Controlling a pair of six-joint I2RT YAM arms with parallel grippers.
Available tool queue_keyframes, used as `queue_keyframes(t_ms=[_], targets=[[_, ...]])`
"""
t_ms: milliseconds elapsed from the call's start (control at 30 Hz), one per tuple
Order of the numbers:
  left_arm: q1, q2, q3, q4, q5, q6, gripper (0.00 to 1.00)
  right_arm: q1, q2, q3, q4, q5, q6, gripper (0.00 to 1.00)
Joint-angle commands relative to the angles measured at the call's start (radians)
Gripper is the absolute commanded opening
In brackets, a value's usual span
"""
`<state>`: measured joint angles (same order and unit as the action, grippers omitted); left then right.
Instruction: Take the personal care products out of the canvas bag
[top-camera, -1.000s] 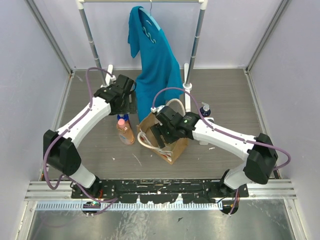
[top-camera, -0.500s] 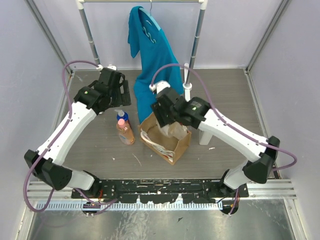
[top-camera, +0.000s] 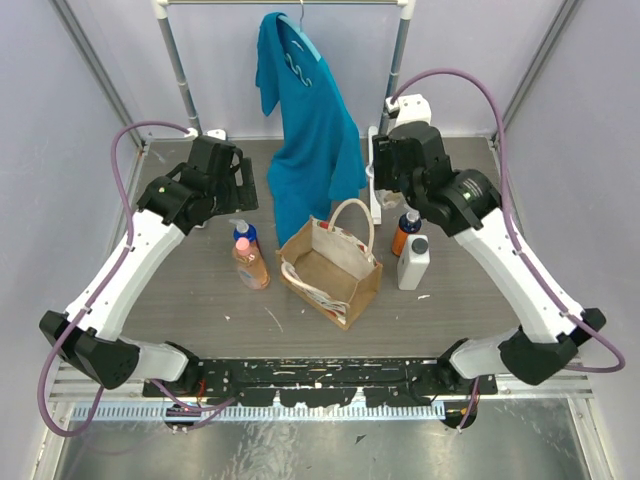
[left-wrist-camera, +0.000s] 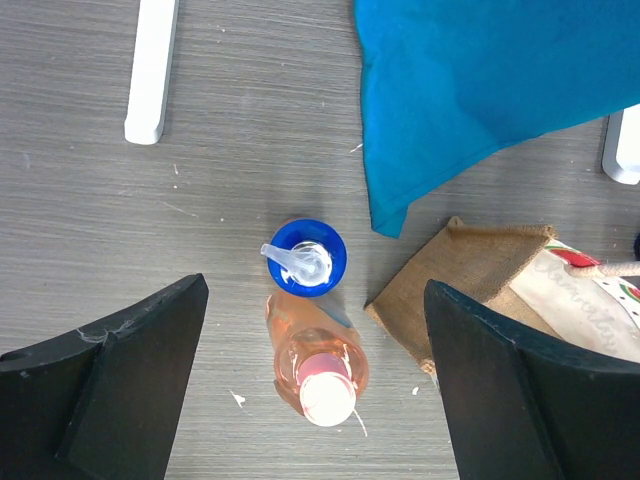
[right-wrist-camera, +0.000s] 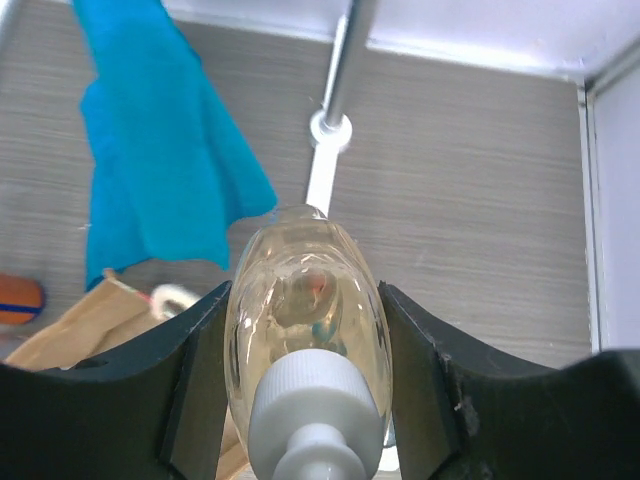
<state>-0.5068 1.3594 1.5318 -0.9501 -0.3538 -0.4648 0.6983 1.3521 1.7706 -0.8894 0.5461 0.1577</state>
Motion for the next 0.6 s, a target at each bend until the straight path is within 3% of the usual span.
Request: queue_keyframes(t_ms=[0, 200, 567], targets=[[0.001, -0.028, -0.018, 0.007, -0.001, 0.016, 0.97, -0.087, 0.02, -0.067, 0.186, -0.097, -0.002, 0.15], [0.001, -0.025, -0.033, 0.011, 0.004, 0.023, 0.97, -0.168, 0.075, -0.191, 0.255, -0.214, 0.02, 0.14], [0.0, -0.044, -0.058, 0.021, 0.033, 0.026, 0.97, -0.184, 0.261, -0.31, 0.279, -0.228, 0.055, 0.18]])
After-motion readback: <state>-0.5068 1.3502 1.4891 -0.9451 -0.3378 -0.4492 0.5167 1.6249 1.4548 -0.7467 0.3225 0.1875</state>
